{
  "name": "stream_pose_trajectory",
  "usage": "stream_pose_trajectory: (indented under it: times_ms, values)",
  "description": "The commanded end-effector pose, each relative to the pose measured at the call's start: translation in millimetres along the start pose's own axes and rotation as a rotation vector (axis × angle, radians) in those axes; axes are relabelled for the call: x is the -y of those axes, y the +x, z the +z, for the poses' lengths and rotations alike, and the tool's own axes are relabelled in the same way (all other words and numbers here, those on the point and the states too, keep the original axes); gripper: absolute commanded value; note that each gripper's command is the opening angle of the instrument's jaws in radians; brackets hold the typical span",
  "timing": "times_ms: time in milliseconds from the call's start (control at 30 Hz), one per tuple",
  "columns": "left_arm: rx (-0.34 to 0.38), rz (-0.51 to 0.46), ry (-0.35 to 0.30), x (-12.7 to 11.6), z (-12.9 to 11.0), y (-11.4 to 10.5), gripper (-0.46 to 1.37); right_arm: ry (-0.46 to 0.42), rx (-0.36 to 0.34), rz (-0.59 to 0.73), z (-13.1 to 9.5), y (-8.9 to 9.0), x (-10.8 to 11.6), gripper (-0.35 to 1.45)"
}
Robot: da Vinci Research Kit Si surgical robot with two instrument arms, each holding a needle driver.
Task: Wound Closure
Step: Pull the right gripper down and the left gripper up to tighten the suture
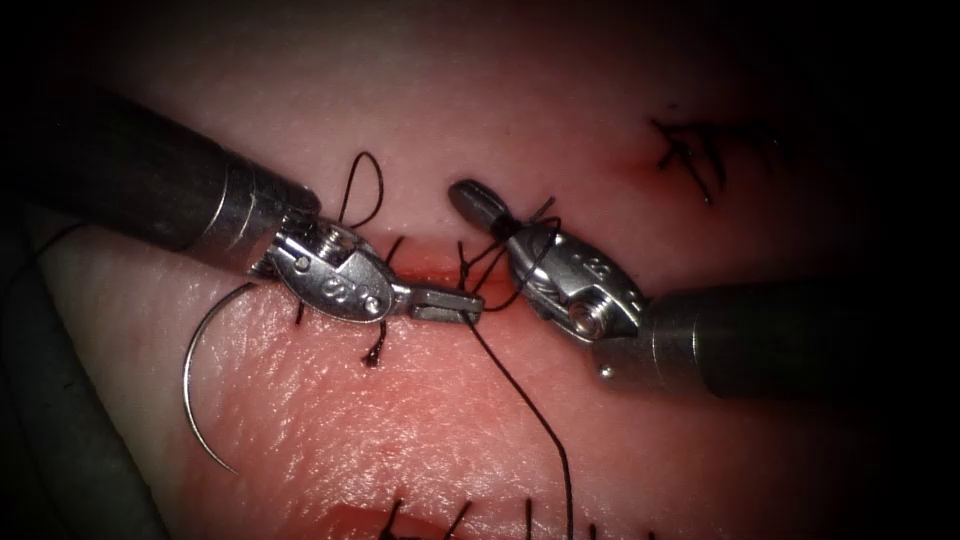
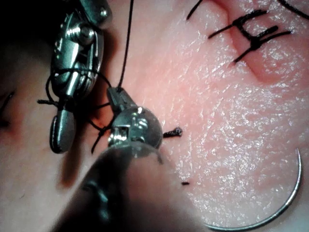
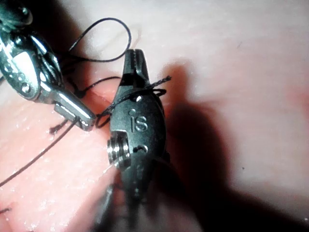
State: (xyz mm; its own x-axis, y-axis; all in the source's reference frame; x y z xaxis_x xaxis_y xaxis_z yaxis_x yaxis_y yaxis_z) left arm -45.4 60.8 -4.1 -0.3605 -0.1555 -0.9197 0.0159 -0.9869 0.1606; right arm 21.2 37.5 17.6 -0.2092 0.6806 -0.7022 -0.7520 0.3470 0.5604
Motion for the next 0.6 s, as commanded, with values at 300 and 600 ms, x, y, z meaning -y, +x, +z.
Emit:
stream_pose_trajectory:
  times_ms: [300, 600]
  values:
    - [0.000, -0.007, -0.005, 0.1, 0.0, 0.0, -0.35, -0.003, 0.000, -0.001, -0.1, 0.1, 0.1, 0.00]
    - [0.000, -0.010, -0.006, 0.1, -0.1, 0.3, -0.35, -0.026, -0.015, -0.001, -0.4, 0.1, 0.2, 1.25]
